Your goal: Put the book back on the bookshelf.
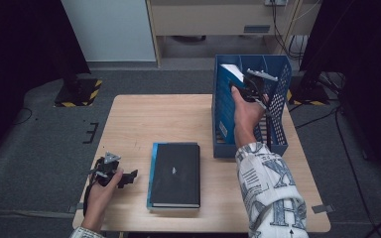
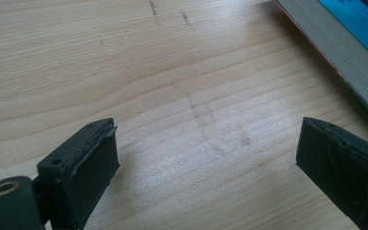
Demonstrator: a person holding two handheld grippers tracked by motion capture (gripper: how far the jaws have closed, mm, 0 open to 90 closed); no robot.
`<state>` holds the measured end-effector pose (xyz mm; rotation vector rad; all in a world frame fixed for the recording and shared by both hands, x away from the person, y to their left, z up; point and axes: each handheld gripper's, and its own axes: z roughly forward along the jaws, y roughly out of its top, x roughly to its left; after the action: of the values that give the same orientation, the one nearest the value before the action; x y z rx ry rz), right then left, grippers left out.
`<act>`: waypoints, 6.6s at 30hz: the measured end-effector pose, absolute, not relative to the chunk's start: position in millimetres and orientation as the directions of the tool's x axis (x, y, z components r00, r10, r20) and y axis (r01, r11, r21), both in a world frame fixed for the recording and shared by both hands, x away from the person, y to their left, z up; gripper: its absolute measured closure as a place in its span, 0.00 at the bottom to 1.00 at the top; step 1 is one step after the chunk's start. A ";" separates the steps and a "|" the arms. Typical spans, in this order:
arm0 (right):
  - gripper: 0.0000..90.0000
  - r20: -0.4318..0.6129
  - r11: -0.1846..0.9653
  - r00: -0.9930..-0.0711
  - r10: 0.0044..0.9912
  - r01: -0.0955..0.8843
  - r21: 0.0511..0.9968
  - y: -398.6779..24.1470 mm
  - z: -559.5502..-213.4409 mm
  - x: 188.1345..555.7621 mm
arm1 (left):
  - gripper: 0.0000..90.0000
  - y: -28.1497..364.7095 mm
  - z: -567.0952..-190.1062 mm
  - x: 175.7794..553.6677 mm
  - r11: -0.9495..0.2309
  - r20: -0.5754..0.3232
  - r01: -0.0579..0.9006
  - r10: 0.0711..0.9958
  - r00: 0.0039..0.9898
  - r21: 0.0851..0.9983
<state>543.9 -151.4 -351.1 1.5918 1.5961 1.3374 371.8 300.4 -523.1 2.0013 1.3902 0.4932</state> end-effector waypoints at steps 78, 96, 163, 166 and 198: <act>0.62 0.154 0.009 -0.273 0.950 0.515 0.857 -155.8 -344.3 504.2 | 0.08 297.2 -523.2 371.5 -0.238 -0.060 0.686 0.923 0.380 0.687; 0.67 0.156 -0.025 -0.220 0.963 0.503 0.864 -149.0 -343.5 501.2 | 0.08 297.9 -523.2 372.0 -0.242 -0.058 0.686 0.922 0.384 0.686; 0.58 0.289 -0.145 -0.236 0.928 0.487 0.861 -131.7 -340.5 542.5 | 0.08 296.7 -523.1 373.4 -0.248 -0.057 0.683 0.919 0.391 0.687; 0.56 0.291 -0.138 -0.251 0.923 0.491 0.860 -132.8 -340.5 541.6 | 0.08 296.6 -523.1 373.4 -0.245 -0.059 0.683 0.919 0.389 0.688; 0.10 0.184 0.017 -0.398 0.899 0.450 0.893 -142.2 -335.3 508.2 | 0.08 296.9 -523.7 373.5 -0.243 -0.056 0.686 0.922 0.383 0.686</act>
<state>508.2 -142.2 -335.3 1.3745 1.8605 1.3565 373.5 296.9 -523.7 2.0135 1.3772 0.4823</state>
